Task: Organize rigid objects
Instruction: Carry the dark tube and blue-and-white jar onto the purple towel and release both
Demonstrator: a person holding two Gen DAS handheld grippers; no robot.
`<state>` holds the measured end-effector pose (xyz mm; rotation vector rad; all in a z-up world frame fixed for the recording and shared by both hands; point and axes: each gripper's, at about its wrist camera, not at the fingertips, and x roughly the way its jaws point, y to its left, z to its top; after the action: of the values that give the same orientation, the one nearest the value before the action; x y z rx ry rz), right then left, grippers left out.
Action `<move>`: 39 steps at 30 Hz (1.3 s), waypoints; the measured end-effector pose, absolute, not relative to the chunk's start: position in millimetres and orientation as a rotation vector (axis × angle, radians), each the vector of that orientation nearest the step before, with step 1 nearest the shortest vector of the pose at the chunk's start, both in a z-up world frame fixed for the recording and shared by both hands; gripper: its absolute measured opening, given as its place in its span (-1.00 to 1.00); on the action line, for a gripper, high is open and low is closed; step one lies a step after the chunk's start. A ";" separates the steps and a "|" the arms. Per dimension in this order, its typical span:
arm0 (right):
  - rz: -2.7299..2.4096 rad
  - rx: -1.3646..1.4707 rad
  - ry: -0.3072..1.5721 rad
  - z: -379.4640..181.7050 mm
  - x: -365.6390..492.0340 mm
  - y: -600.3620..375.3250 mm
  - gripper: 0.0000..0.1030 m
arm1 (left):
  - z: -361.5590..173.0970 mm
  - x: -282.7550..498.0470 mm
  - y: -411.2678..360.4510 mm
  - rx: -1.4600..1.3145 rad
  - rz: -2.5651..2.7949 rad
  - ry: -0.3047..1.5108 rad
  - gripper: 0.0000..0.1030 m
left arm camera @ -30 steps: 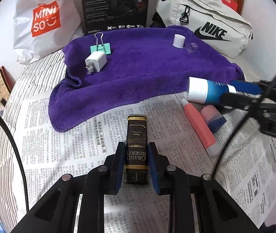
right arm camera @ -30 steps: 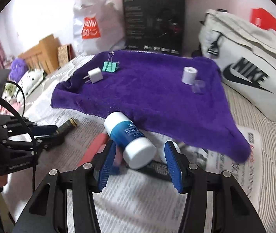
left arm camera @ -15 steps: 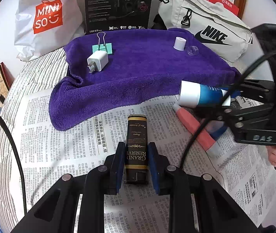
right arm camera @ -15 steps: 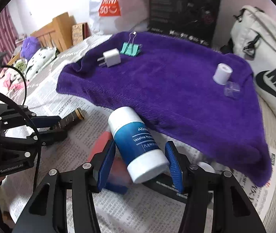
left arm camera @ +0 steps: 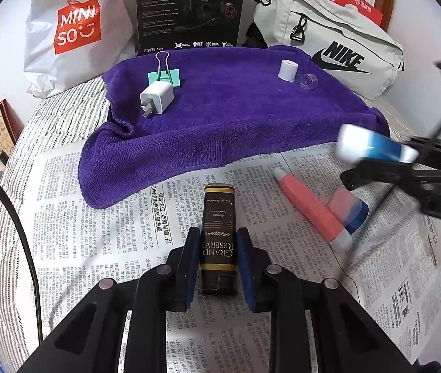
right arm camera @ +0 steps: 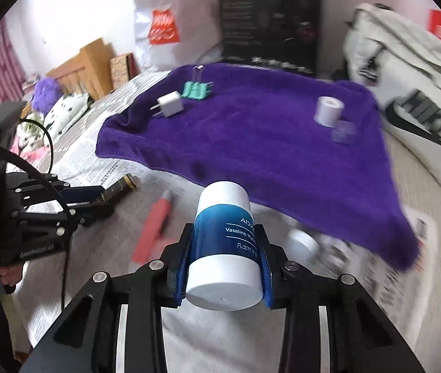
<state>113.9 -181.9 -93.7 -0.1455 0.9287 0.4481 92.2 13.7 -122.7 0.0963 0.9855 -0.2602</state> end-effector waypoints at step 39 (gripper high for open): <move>0.358 -0.014 0.941 -97.7 93.3 -252.3 -0.30 | -102.8 90.9 21.9 0.048 -0.258 0.962 -0.56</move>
<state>93.3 -252.3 -97.7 -0.0143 0.9408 0.3575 90.9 21.9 -102.8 0.0476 0.9622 -0.2578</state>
